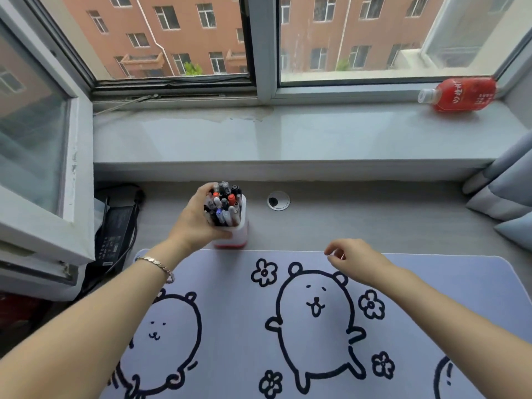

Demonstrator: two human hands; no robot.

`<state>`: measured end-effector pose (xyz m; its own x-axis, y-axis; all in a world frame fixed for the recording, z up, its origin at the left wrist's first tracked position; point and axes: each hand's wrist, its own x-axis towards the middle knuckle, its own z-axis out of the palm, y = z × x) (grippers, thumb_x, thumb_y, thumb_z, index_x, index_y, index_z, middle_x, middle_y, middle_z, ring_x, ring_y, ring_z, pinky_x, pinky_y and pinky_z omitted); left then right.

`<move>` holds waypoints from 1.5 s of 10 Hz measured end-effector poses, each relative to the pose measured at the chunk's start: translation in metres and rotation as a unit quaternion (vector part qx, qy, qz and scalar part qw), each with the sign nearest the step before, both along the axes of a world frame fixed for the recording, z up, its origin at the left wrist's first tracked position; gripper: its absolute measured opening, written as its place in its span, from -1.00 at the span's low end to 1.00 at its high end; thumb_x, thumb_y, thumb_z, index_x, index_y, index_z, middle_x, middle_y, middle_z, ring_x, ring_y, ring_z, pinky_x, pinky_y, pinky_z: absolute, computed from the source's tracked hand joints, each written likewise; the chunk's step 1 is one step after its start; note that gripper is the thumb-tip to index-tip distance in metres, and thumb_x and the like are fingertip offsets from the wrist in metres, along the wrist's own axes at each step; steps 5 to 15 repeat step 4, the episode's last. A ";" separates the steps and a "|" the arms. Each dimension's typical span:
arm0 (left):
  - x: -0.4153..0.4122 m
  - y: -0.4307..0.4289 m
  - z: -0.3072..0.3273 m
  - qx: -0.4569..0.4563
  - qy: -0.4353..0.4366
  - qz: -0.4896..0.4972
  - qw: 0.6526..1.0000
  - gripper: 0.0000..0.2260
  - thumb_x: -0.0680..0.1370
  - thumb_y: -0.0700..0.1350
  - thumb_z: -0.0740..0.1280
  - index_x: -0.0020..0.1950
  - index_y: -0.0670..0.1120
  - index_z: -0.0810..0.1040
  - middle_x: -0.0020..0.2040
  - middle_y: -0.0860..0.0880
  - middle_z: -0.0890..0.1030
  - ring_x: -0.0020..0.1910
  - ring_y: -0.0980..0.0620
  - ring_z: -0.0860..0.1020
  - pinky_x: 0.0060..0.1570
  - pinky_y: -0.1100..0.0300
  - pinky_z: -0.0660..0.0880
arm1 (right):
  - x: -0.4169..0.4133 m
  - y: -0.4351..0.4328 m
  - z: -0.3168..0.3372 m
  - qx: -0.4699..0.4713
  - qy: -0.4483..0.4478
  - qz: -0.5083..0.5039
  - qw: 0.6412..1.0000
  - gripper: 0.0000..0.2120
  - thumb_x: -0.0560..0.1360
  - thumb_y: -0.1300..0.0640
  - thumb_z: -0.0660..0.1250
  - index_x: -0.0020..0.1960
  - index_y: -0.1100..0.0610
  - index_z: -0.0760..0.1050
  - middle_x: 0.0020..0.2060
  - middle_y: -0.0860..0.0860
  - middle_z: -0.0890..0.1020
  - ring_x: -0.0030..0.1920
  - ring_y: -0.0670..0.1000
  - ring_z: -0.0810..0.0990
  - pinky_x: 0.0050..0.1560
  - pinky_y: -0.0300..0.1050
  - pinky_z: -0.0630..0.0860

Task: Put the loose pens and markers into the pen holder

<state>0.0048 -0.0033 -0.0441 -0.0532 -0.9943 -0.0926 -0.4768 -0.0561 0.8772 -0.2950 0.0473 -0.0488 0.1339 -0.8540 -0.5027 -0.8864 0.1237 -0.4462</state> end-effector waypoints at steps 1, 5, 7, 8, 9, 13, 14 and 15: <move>0.008 0.005 -0.011 0.010 0.025 0.000 1.000 -0.16 0.16 -0.47 0.52 0.18 0.19 0.26 0.06 0.07 0.50 0.03 0.20 0.51 -0.09 0.50 0.45 | -0.001 -0.001 0.001 -0.008 0.002 0.002 1.000 -0.77 0.53 0.09 0.14 0.12 0.06 0.50 -0.10 -0.03 0.55 -0.05 0.04 0.57 -0.07 -0.09 0.50; 0.001 0.017 0.009 -0.024 -0.122 0.021 0.992 0.03 0.17 -0.16 0.58 0.47 0.08 0.03 0.51 -0.11 0.06 0.49 -0.06 0.05 0.44 0.00 0.12 | -0.004 -0.003 0.011 -0.026 0.024 0.017 0.999 -0.76 0.52 0.13 0.14 0.12 0.10 0.50 0.07 0.05 0.61 0.06 0.07 0.55 -0.02 -0.12 0.45; 0.001 0.017 0.009 -0.024 -0.122 0.021 0.992 0.03 0.17 -0.16 0.58 0.47 0.08 0.03 0.51 -0.11 0.06 0.49 -0.06 0.05 0.44 0.00 0.12 | -0.004 -0.003 0.011 -0.026 0.024 0.017 0.999 -0.76 0.52 0.13 0.14 0.12 0.10 0.50 0.07 0.05 0.61 0.06 0.07 0.55 -0.02 -0.12 0.45; 0.001 0.017 0.009 -0.024 -0.122 0.021 0.992 0.03 0.17 -0.16 0.58 0.47 0.08 0.03 0.51 -0.11 0.06 0.49 -0.06 0.05 0.44 0.00 0.12 | -0.004 -0.003 0.011 -0.026 0.024 0.017 0.999 -0.76 0.52 0.13 0.14 0.12 0.10 0.50 0.07 0.05 0.61 0.06 0.07 0.55 -0.02 -0.12 0.45; 0.001 0.017 0.009 -0.024 -0.122 0.021 0.992 0.03 0.17 -0.16 0.58 0.47 0.08 0.03 0.51 -0.11 0.06 0.49 -0.06 0.05 0.44 0.00 0.12 | -0.004 -0.003 0.011 -0.026 0.024 0.017 0.999 -0.76 0.52 0.13 0.14 0.12 0.10 0.50 0.07 0.05 0.61 0.06 0.07 0.55 -0.02 -0.12 0.45; 0.001 0.017 0.009 -0.024 -0.122 0.021 0.992 0.03 0.17 -0.16 0.58 0.47 0.08 0.03 0.51 -0.11 0.06 0.49 -0.06 0.05 0.44 0.00 0.12 | -0.004 -0.003 0.011 -0.026 0.024 0.017 0.999 -0.76 0.52 0.13 0.14 0.12 0.10 0.50 0.07 0.05 0.61 0.06 0.07 0.55 -0.02 -0.12 0.45; 0.001 0.017 0.009 -0.024 -0.122 0.021 0.992 0.03 0.17 -0.16 0.58 0.47 0.08 0.03 0.51 -0.11 0.06 0.49 -0.06 0.05 0.44 0.00 0.12 | -0.004 -0.003 0.011 -0.026 0.024 0.017 0.999 -0.76 0.52 0.13 0.14 0.12 0.10 0.50 0.07 0.05 0.61 0.06 0.07 0.55 -0.02 -0.12 0.45; 0.001 0.017 0.009 -0.024 -0.122 0.021 0.992 0.03 0.17 -0.16 0.58 0.47 0.08 0.03 0.51 -0.11 0.06 0.49 -0.06 0.05 0.44 0.00 0.12 | -0.004 -0.003 0.011 -0.026 0.024 0.017 0.999 -0.76 0.52 0.13 0.14 0.12 0.10 0.50 0.07 0.05 0.61 0.06 0.07 0.55 -0.02 -0.12 0.45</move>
